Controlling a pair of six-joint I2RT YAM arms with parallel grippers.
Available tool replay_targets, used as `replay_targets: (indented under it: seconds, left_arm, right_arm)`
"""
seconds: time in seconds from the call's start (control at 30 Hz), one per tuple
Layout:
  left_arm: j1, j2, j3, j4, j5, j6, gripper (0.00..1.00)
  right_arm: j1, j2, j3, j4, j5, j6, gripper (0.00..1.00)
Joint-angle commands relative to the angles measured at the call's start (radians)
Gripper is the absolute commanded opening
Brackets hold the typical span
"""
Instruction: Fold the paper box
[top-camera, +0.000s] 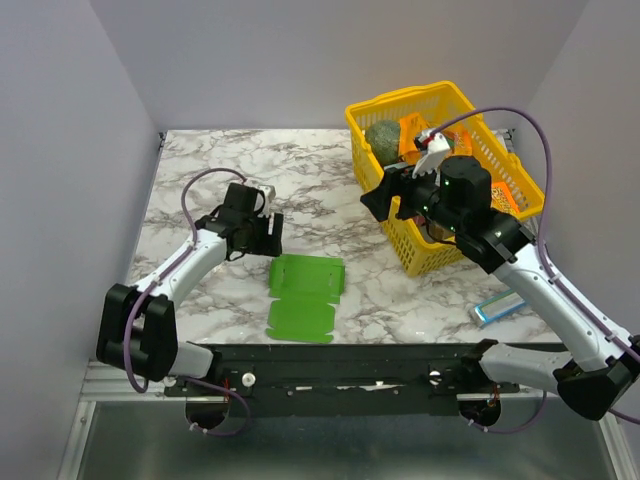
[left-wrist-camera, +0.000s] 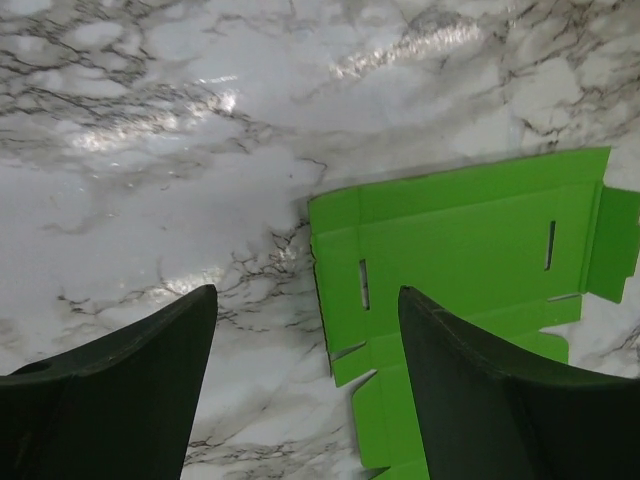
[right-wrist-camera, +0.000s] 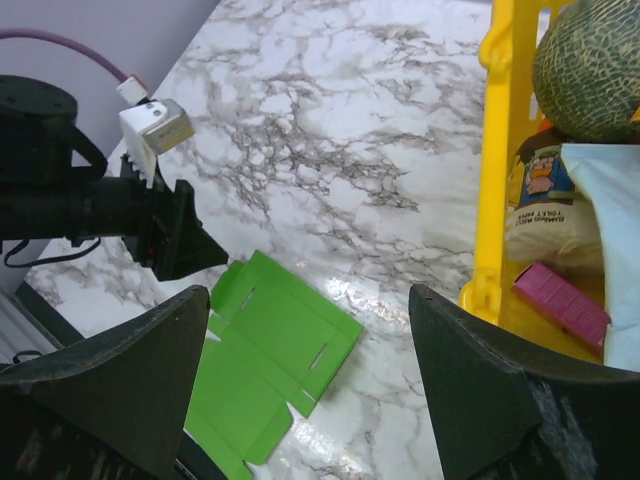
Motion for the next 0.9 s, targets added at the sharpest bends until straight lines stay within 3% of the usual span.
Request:
replay_targets:
  seconds: [0.0,0.17,0.37,0.47,0.57,0.6,0.63,0.7,0.87]
  left_arm:
    - [-0.043,0.076,0.028,-0.079,0.097,0.026,0.79]
    - [-0.089,0.143,0.030,-0.127,0.043,0.037,0.77]
    - [-0.106,0.183,0.021,-0.118,0.028,0.037,0.54]
    - [-0.115,0.223,0.024,-0.113,0.078,0.040,0.40]
    - [-0.126,0.244,0.035,-0.113,0.086,0.049,0.17]
    - [-0.135,0.240,0.036,-0.109,0.084,0.066,0.05]
    - [-0.141,0.211,0.036,-0.103,0.065,0.074,0.00]
    - [-0.152,0.160,0.025,-0.075,0.039,0.092,0.00]
    - [-0.161,-0.136,-0.056,0.045,0.018,0.150,0.00]
  right_arm:
    - [0.018,-0.027,-0.046,0.008,0.053,0.016,0.88]
    - [0.018,-0.061,-0.080,0.008,0.087,0.004,0.88]
    - [0.018,-0.087,-0.103,0.008,0.073,-0.018,0.88]
    - [0.018,-0.095,-0.114,0.018,0.046,-0.030,0.88]
    - [0.018,-0.102,-0.114,0.018,-0.023,-0.068,0.88]
    - [0.018,-0.102,-0.114,0.019,-0.072,-0.093,0.89]
    - [0.018,-0.104,-0.112,0.015,-0.100,-0.107,0.90]
    - [0.018,-0.107,-0.112,0.013,-0.182,-0.139,0.91]
    - [0.032,-0.079,-0.104,-0.004,-0.368,-0.214,0.91]
